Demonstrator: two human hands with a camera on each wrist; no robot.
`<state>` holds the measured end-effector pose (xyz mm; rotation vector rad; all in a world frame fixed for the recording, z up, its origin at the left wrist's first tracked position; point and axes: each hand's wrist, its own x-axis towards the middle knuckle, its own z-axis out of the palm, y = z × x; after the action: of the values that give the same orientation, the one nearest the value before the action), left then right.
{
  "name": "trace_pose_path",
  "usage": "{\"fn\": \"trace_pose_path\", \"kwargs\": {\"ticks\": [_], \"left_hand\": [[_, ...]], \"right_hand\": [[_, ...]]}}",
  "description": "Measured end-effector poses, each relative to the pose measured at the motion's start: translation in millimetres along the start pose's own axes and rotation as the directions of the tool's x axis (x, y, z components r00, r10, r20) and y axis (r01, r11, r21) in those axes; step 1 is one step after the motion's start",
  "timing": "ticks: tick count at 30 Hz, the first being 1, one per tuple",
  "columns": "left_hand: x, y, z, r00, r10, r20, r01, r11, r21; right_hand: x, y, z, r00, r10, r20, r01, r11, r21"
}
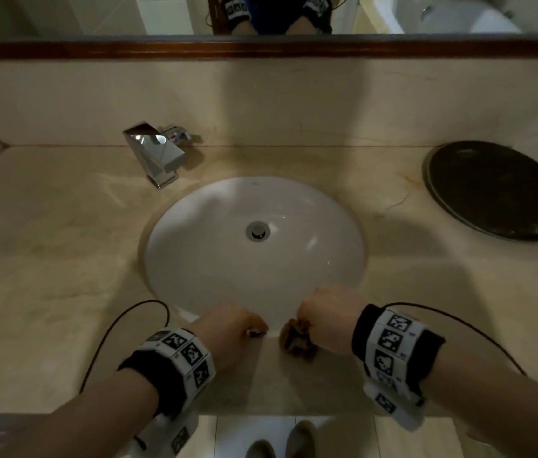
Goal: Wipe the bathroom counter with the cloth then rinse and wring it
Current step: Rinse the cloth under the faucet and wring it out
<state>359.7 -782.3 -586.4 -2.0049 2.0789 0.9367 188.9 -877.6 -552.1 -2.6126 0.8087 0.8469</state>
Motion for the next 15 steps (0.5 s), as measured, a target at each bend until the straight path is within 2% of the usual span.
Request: {"fn": "trace_pose_path", "kwargs": {"ticks": [2,8,12,15], "left_hand": [[1.2,5.7,-1.0,0.999,0.035,0.013,-0.036,0.999,0.031],[6.2,13.6,-12.7,0.998,0.033,0.048,-0.034,0.999,0.024],[11.6,27.8,-23.6,0.997,0.045,0.066,-0.050,0.995,0.081],[20.6,38.5,-28.6,0.993,0.066,0.095,-0.066,0.998,0.004]], "right_hand": [[1.2,17.9,-0.7,0.999,0.050,0.003,-0.050,0.998,-0.041],[1.5,59.9,-17.9,0.985,0.173,-0.012,-0.173,0.976,-0.132],[-2.8,47.6,-11.2,0.986,0.139,0.094,-0.131,0.988,-0.081],[-2.3,44.5,-5.5,0.989,0.073,0.126,-0.071,0.997,-0.025]]}}
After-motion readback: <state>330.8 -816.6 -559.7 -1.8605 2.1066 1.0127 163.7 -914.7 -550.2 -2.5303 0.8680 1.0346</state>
